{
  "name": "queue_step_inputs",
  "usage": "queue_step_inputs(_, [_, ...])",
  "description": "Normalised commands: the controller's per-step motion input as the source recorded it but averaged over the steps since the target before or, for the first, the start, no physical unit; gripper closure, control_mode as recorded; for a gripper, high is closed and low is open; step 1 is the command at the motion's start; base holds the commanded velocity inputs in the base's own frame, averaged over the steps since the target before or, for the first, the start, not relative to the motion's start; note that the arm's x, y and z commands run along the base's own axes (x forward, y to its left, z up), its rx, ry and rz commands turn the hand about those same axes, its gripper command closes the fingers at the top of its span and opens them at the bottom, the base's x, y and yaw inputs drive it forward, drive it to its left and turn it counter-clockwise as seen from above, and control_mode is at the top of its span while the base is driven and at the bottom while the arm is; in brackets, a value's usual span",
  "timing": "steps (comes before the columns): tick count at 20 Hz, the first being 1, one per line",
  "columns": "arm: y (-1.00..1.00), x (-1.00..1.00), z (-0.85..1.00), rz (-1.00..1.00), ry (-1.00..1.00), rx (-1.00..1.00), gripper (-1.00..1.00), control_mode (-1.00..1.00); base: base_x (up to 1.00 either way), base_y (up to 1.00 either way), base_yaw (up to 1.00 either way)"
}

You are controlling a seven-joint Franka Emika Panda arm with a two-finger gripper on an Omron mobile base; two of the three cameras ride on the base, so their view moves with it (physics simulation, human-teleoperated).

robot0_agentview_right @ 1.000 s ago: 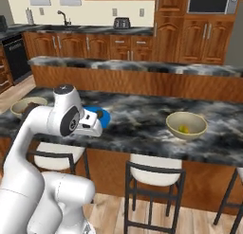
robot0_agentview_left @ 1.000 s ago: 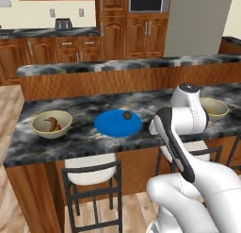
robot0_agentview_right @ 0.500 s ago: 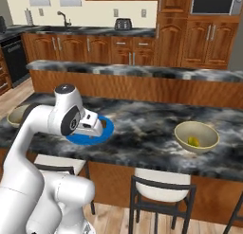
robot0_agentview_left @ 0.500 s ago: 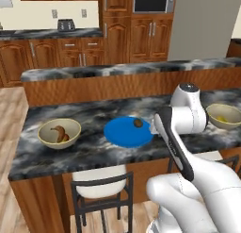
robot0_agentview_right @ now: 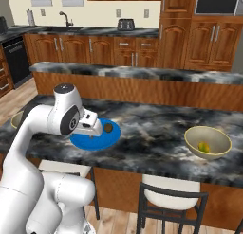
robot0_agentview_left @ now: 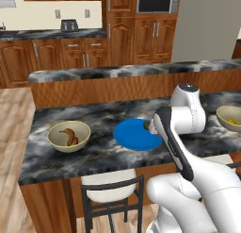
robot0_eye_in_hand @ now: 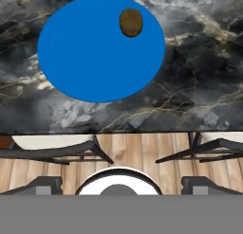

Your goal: Take the fruits from the plate on the dining counter and place two fruits in each bowl.

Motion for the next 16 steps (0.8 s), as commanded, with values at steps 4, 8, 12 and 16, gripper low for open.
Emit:
queue_step_inputs(4, [0.00,0.00,0.00,0.00,0.00,0.00,-1.00,1.00,0.67,0.01,0.00])
queue_step_inputs(8, [0.08,1.00,0.00,0.00,0.03,0.00,-1.00,-1.00,0.00,0.00,0.00])
queue_step_inputs(12, [0.05,1.00,0.00,0.00,0.05,0.00,-1.00,-1.00,0.00,0.00,0.00])
queue_step_inputs(16, [0.00,1.00,-0.13,0.00,0.06,0.00,-1.00,-1.00,0.00,0.00,0.00])
